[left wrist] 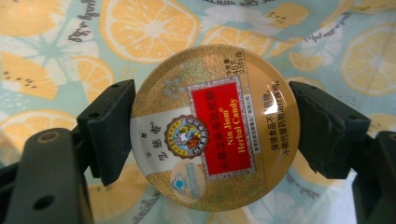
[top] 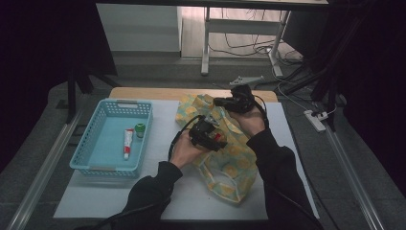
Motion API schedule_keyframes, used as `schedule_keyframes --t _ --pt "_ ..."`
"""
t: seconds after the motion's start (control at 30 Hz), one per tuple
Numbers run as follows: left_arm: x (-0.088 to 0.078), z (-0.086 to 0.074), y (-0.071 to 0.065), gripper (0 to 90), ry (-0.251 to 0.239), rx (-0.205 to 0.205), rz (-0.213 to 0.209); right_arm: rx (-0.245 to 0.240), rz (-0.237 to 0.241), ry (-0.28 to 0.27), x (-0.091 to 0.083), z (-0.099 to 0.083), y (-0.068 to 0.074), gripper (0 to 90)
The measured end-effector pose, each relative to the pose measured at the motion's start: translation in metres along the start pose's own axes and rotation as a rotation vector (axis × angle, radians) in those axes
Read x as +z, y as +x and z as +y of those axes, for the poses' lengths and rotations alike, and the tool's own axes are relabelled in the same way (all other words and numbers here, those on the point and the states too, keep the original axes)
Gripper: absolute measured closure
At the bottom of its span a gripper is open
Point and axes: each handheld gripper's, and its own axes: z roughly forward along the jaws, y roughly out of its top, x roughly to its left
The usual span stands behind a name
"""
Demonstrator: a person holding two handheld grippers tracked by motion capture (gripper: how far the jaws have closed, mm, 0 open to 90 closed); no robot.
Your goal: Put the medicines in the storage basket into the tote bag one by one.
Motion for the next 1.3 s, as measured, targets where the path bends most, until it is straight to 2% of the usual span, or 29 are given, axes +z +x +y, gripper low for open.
schedule_keyframes --t 0.37,0.67,0.8,0.97,1.07,1.3 --pt "0.027 0.0 0.005 20.5 0.058 0.005 0.017 0.02 -0.014 0.0 0.001 -0.003 -0.008 89.6" --pt "0.036 -0.001 0.009 20.2 0.038 -0.022 0.023 0.024 -0.022 -0.001 0.002 -0.004 -0.011 89.7" --pt "0.039 0.0 0.008 19.5 0.037 -0.03 0.04 0.026 -0.027 -0.002 0.002 -0.003 -0.012 89.7" --pt "0.035 0.002 0.009 11.8 0.018 -0.048 0.021 0.028 -0.029 -0.006 0.002 -0.002 -0.012 89.7" --pt "0.031 0.002 0.009 8.8 0.027 -0.036 0.007 0.027 -0.03 -0.009 0.001 -0.001 -0.012 89.7" --pt "0.015 0.001 0.007 3.4 0.003 -0.027 -0.008 0.028 -0.035 -0.011 -0.001 -0.002 -0.013 89.6"
